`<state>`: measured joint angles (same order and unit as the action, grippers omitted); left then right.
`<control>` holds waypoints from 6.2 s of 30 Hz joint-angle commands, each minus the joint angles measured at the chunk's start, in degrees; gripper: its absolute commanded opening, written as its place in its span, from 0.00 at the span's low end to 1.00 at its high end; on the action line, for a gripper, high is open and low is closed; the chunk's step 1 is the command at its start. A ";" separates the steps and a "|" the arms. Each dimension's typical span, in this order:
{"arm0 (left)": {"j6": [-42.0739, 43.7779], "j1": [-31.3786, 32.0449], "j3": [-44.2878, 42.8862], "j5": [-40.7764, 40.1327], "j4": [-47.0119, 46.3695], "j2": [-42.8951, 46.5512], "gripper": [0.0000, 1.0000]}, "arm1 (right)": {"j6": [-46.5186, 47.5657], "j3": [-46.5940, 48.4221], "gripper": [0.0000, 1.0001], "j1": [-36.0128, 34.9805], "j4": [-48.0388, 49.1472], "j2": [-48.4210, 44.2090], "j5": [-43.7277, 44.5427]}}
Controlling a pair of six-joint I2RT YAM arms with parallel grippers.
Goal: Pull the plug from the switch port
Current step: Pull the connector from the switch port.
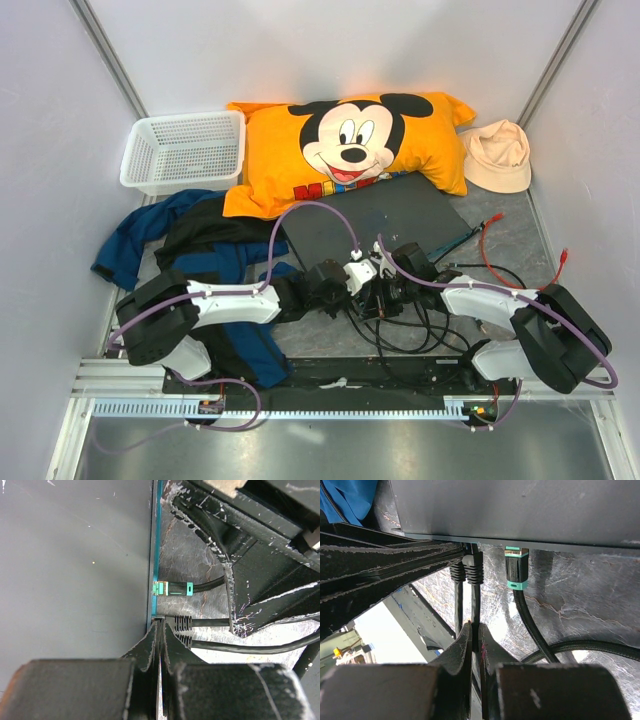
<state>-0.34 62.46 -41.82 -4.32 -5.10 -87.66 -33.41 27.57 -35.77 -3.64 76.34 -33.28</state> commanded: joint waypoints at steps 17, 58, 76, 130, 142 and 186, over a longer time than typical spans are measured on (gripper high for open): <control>-17.24 -5.06 2.01 3.97 5.54 -14.11 0.02 | 5.28 4.50 0.00 0.35 -2.86 -4.52 -1.08; -8.81 -3.31 0.16 4.49 -2.89 0.56 0.02 | -2.98 -3.41 0.00 1.67 4.78 6.10 0.85; -5.64 -3.31 -3.26 3.79 -1.58 3.63 0.02 | -2.36 -0.42 0.01 1.49 4.25 11.11 0.67; 1.99 -0.05 2.27 -3.59 -5.53 0.91 0.02 | -2.01 0.38 0.00 1.49 4.69 11.38 1.46; 2.81 -0.05 2.62 -5.97 -5.53 -6.03 0.02 | -0.87 1.43 0.00 1.40 3.73 9.45 0.49; 0.24 -0.14 -6.34 -2.80 7.12 6.18 0.02 | 35.08 38.76 0.00 14.40 -47.79 -7.52 20.15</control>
<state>-3.75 63.29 -43.27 -3.51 -3.81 -86.28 -4.16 62.22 -23.77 -51.37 67.24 -27.64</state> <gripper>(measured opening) 0.022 0.084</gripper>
